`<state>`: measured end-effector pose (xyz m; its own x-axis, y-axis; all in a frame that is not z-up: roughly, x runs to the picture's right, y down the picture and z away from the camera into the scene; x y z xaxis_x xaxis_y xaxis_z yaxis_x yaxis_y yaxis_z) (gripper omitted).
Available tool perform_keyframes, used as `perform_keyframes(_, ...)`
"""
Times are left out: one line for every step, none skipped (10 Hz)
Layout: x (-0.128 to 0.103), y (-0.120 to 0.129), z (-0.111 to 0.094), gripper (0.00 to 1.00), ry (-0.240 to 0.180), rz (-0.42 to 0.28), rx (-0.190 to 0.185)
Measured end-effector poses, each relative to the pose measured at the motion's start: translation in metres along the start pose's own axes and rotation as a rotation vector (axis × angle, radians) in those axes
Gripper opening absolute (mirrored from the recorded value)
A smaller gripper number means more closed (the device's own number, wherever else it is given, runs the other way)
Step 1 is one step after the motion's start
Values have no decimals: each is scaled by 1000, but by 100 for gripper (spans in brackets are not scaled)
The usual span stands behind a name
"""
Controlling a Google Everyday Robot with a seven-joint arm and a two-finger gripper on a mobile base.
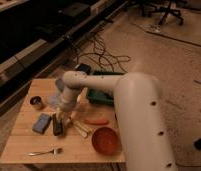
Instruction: Place eraser in table surface
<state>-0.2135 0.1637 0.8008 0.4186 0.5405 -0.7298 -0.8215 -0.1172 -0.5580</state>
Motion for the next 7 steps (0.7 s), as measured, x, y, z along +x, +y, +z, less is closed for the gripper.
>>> perform_keyframes(0, -1, 0, 78, 0, 1, 1)
perform_keyframes(0, -2, 0, 78, 0, 2, 1)
perform_keyframes(0, -2, -1, 78, -1, 3, 0)
perform_keyframes(0, -2, 0, 78, 0, 2, 1)
perform_keyframes(0, -2, 0, 78, 0, 2, 1)
perform_keyframes(0, -2, 0, 78, 0, 2, 1)
perform_keyframes(0, -1, 0, 78, 1, 0, 2)
